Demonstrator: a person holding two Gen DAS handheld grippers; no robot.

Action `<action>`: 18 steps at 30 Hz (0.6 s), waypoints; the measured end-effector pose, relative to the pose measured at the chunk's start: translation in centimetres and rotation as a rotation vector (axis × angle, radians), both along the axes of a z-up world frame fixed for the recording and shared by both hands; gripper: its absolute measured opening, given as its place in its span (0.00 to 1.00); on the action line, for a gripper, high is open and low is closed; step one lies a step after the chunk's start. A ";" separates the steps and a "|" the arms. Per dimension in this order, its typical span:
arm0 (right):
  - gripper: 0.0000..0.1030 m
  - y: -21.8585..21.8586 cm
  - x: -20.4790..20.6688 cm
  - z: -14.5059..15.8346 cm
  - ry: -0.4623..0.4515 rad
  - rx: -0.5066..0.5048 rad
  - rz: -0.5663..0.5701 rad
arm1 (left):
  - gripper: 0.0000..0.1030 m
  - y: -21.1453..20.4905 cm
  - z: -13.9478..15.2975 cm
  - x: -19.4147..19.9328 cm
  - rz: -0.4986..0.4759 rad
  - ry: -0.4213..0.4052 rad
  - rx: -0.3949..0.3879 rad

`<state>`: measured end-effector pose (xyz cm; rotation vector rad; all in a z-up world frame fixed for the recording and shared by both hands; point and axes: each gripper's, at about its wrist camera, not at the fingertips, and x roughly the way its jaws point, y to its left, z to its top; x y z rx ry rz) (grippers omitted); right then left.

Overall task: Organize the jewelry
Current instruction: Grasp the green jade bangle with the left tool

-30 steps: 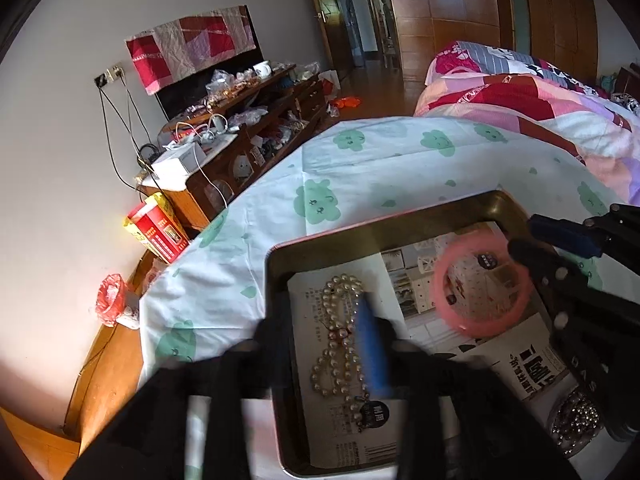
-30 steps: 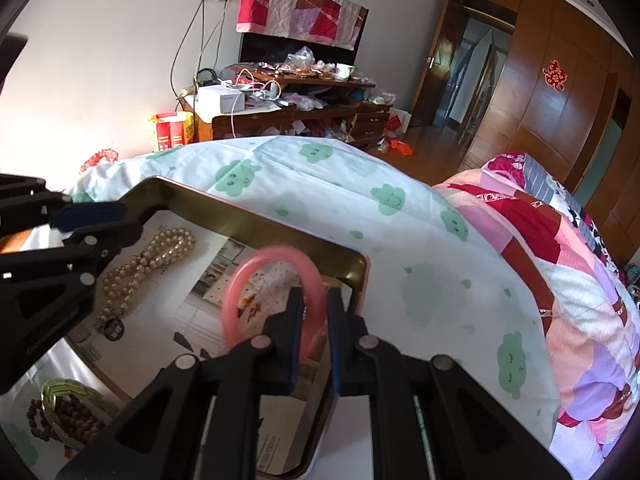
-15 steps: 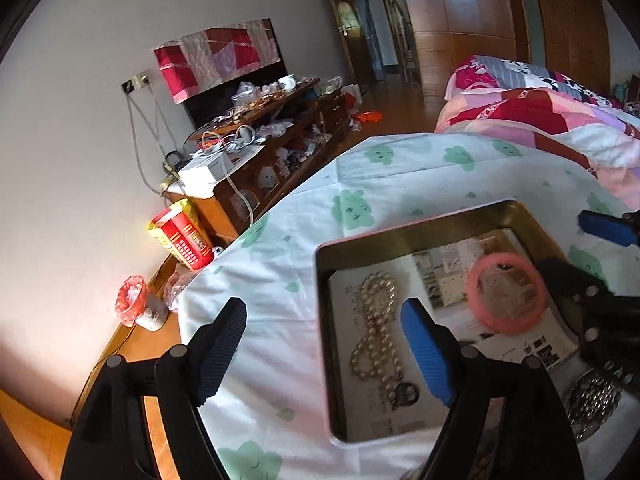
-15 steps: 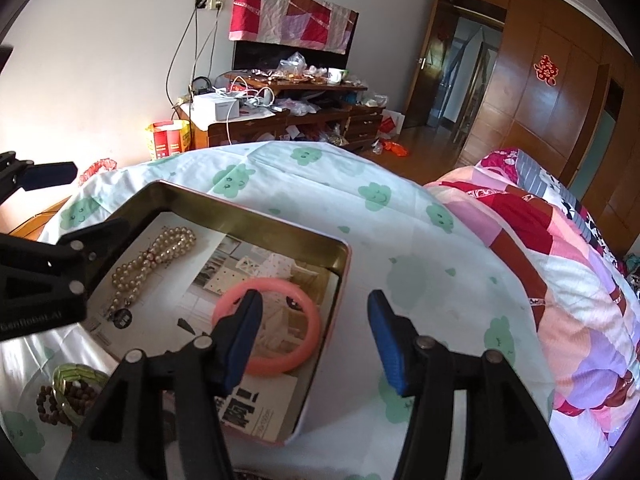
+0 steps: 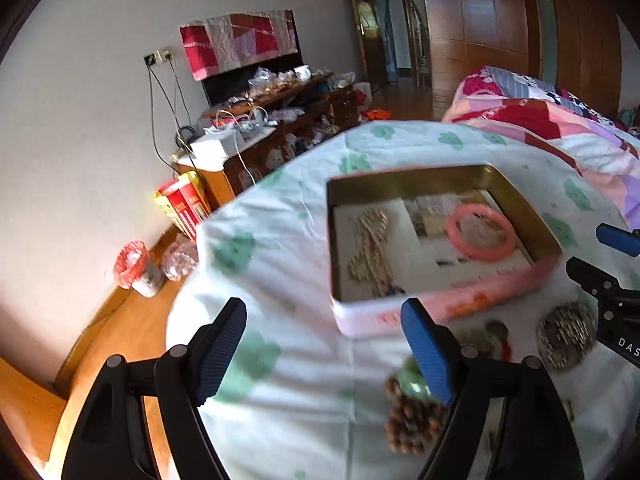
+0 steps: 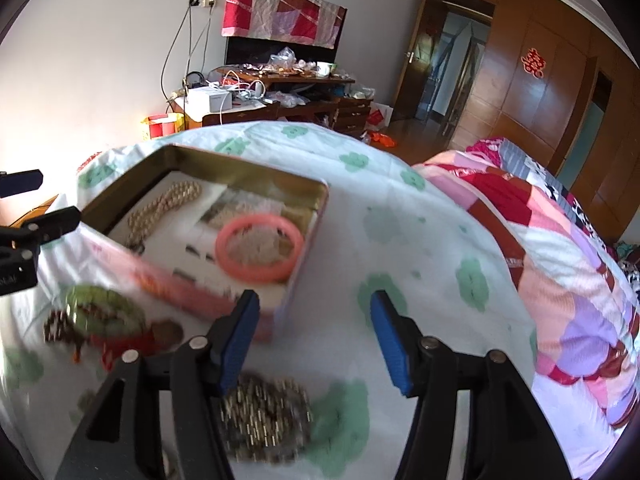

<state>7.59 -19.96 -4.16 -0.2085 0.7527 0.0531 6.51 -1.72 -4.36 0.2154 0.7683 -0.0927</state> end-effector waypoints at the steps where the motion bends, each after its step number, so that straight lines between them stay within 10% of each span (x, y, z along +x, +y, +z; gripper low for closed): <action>1: 0.59 -0.3 -0.6 -0.2 0.005 0.003 -0.005 | 0.77 -0.1 -0.3 -0.4 -0.005 0.008 -0.004; 18: 0.59 -1.7 -4.6 -2.4 0.011 0.050 -0.038 | 0.77 -1.8 -2.8 -1.1 -0.064 0.058 0.005</action>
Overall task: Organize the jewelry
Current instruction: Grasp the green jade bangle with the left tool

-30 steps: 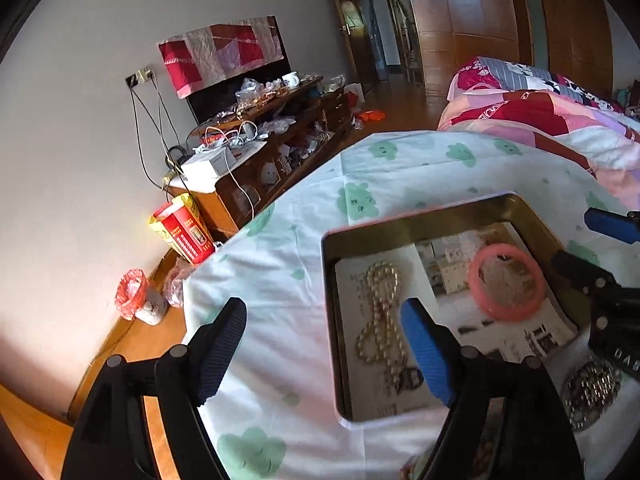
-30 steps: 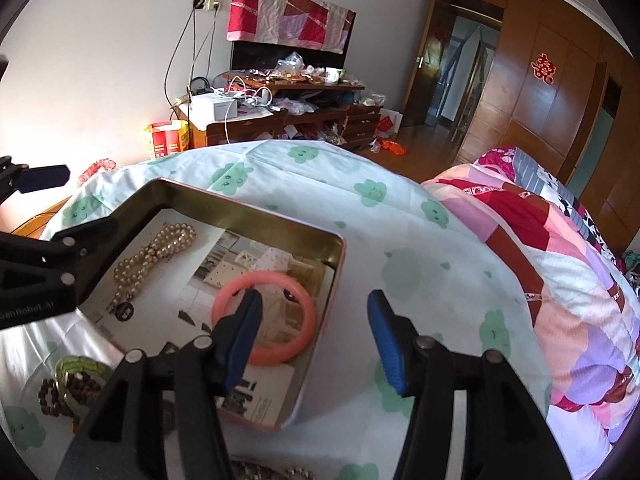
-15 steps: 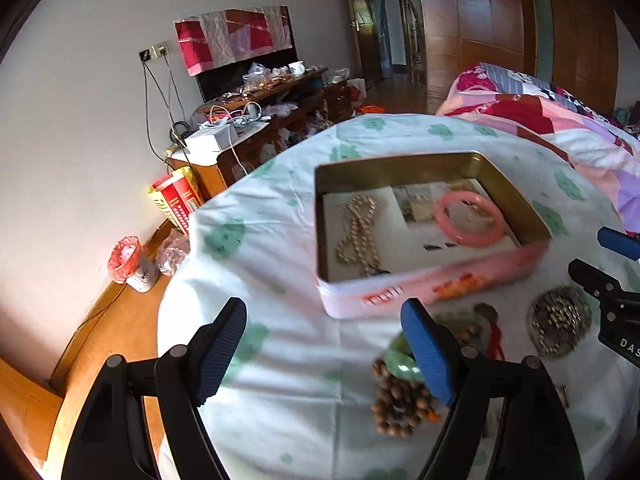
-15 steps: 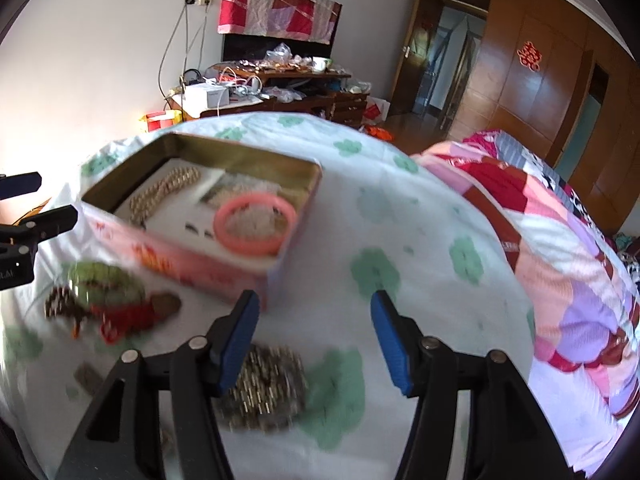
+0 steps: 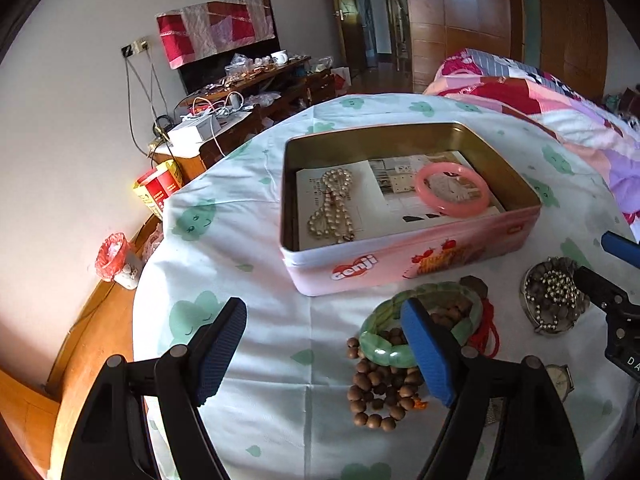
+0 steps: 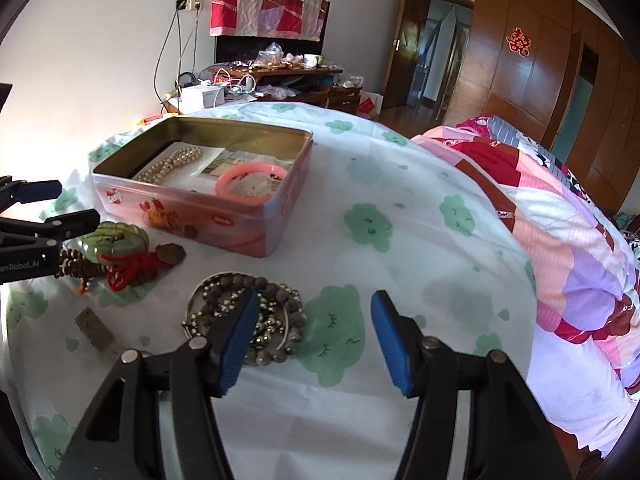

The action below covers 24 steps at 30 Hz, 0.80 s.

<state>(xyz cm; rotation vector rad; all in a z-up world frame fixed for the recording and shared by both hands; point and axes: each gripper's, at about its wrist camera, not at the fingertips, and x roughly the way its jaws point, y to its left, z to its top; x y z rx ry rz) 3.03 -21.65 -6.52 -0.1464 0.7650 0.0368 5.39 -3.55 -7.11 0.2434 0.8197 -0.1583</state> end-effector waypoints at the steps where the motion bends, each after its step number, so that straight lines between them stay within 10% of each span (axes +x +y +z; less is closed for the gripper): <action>1: 0.59 0.1 0.0 -0.1 0.001 0.000 0.002 | 0.77 -0.2 -0.2 -0.1 -0.009 0.004 0.008; 5: 0.59 0.1 -0.1 -0.4 0.000 0.004 0.004 | 0.71 -0.8 -1.2 0.0 -0.025 0.024 0.021; 10: 0.59 0.0 -0.4 -0.4 -0.009 0.012 0.001 | 0.09 -1.1 -1.4 -0.1 -0.063 0.053 -0.006; 24: 0.54 -1.0 -0.1 -0.6 -0.007 0.031 -0.032 | 0.07 1.6 2.4 -1.5 -0.023 -0.041 -0.104</action>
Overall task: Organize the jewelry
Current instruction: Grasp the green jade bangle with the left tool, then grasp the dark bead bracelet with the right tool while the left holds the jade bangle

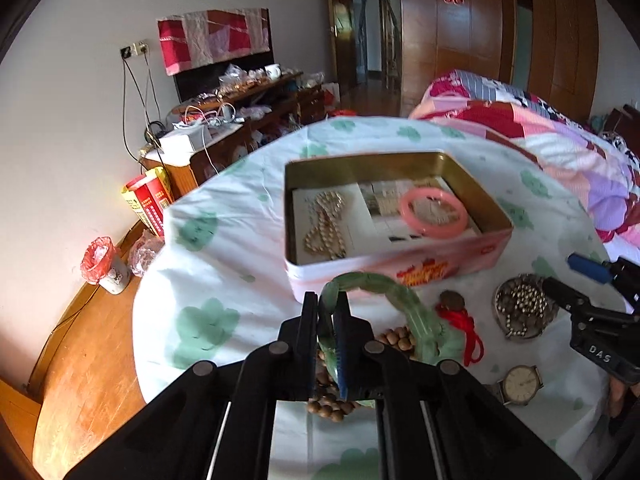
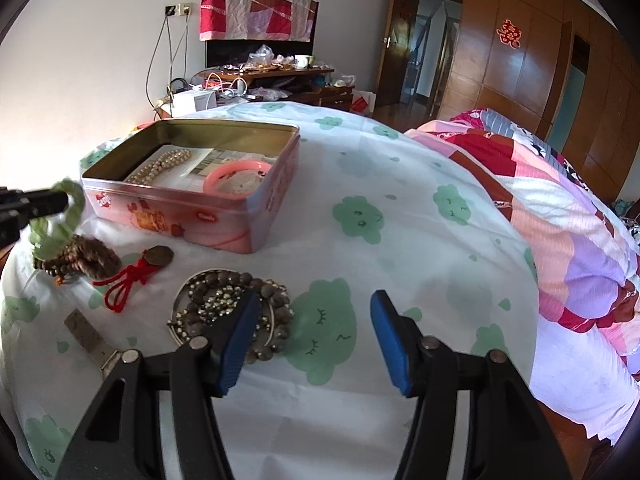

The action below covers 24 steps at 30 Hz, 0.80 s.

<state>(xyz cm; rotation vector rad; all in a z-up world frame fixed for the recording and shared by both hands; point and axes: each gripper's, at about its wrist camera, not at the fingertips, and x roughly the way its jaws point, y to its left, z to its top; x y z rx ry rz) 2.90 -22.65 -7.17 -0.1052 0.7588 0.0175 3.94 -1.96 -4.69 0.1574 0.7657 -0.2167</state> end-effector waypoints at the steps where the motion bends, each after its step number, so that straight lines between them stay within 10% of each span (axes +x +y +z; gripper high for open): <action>1: 0.49 0.0 0.1 -0.1 0.005 0.001 0.001 | 0.07 0.1 0.1 0.0 -0.001 -0.001 -0.002; 9: 0.29 0.7 0.5 -1.1 0.053 -0.001 0.038 | 0.07 -0.2 -0.7 -0.1 -0.016 0.013 0.001; 11: 0.11 0.7 0.5 -1.1 0.063 0.020 0.057 | 0.07 -0.1 -0.4 -0.3 -0.010 -0.003 0.013; 24: 0.10 1.2 -0.6 1.4 -0.045 -0.010 0.064 | 0.07 0.5 1.1 -0.7 0.018 -0.057 0.024</action>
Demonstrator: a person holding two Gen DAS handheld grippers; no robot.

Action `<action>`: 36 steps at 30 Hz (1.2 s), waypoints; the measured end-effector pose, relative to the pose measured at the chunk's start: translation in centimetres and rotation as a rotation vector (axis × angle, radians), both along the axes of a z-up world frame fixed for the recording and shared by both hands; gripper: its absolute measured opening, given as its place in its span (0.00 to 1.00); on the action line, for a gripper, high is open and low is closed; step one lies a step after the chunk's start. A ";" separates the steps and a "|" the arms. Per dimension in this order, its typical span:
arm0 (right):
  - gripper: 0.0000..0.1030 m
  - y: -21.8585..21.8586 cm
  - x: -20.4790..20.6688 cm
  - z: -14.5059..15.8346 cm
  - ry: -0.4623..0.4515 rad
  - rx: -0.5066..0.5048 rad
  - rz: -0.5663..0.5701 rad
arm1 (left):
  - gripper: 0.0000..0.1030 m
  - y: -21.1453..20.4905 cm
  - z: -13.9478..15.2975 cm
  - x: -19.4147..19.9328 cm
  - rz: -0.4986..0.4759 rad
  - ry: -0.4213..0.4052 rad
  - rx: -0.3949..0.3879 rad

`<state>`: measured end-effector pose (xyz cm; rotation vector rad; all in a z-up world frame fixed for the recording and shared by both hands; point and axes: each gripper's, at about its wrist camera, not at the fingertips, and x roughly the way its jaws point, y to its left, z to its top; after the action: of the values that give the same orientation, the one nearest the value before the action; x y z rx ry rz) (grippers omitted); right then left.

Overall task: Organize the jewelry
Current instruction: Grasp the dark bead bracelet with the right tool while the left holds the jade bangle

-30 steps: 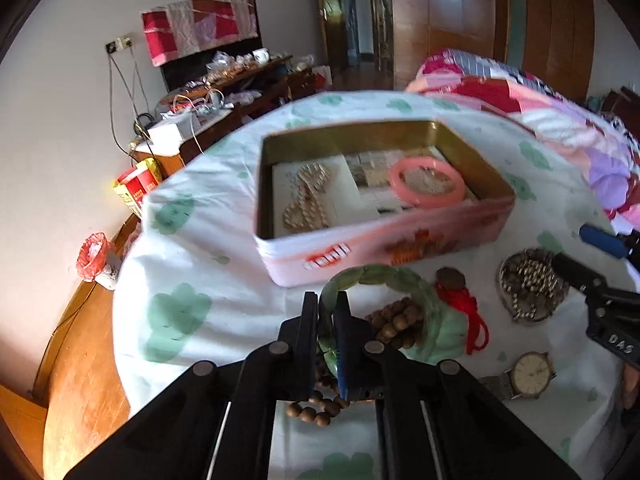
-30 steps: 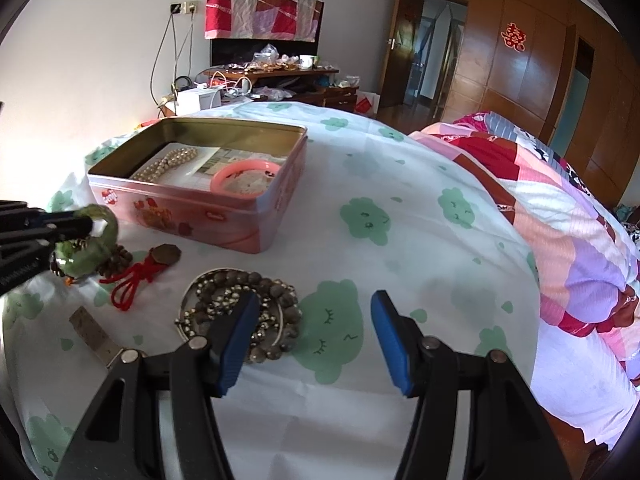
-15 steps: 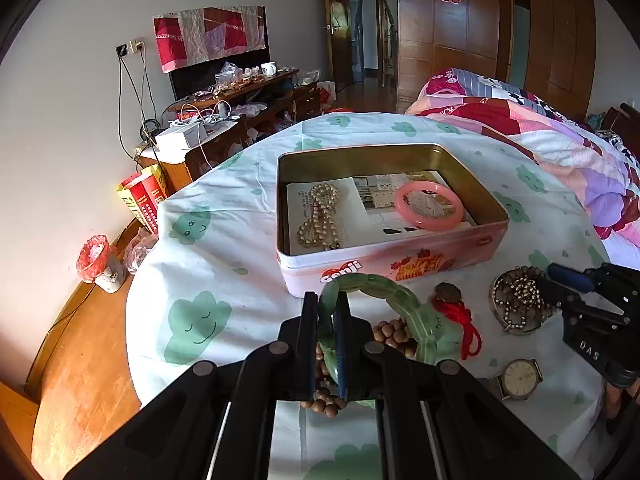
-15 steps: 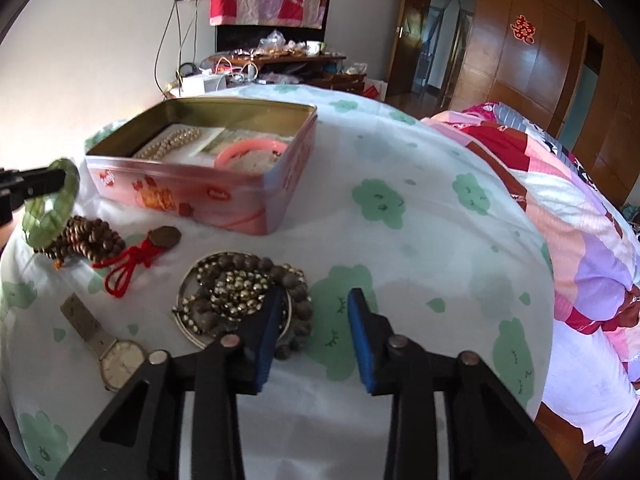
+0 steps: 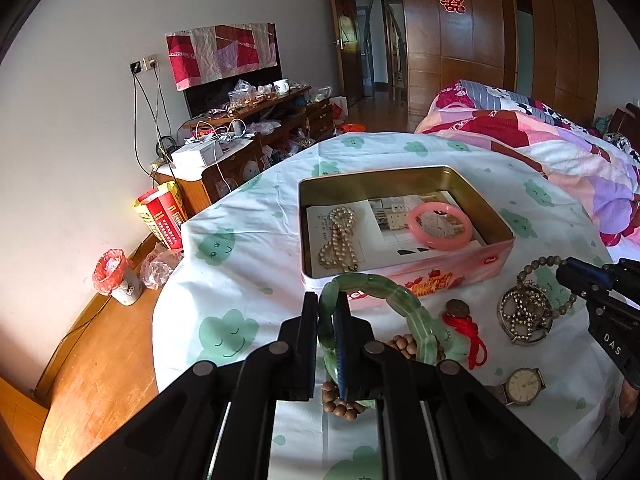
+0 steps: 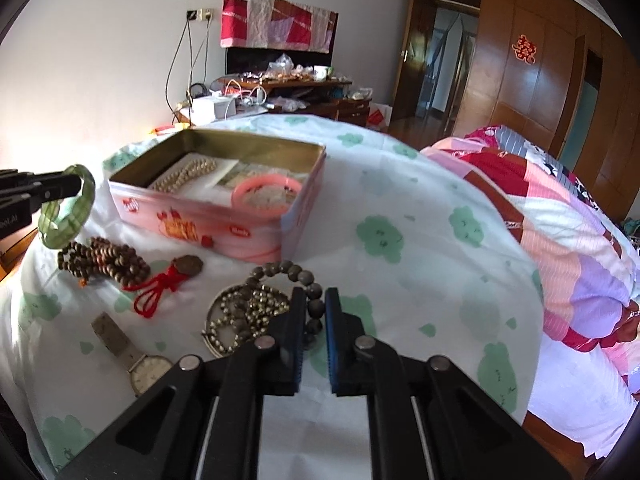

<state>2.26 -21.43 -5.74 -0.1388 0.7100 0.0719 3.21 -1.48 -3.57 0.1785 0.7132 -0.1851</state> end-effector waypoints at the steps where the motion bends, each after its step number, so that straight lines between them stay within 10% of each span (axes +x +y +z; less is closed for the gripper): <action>1: 0.10 0.0 0.0 0.2 -0.008 0.001 0.000 | 0.07 0.1 0.1 0.0 0.002 -0.002 -0.001; 36: 0.10 1.1 0.1 2.9 -0.091 0.028 0.046 | 0.07 -0.8 2.8 1.4 0.003 -0.029 0.007</action>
<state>2.37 -20.31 -2.87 -0.1313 0.6152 0.1187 4.64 -2.26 -0.82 0.1859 0.6858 -0.1767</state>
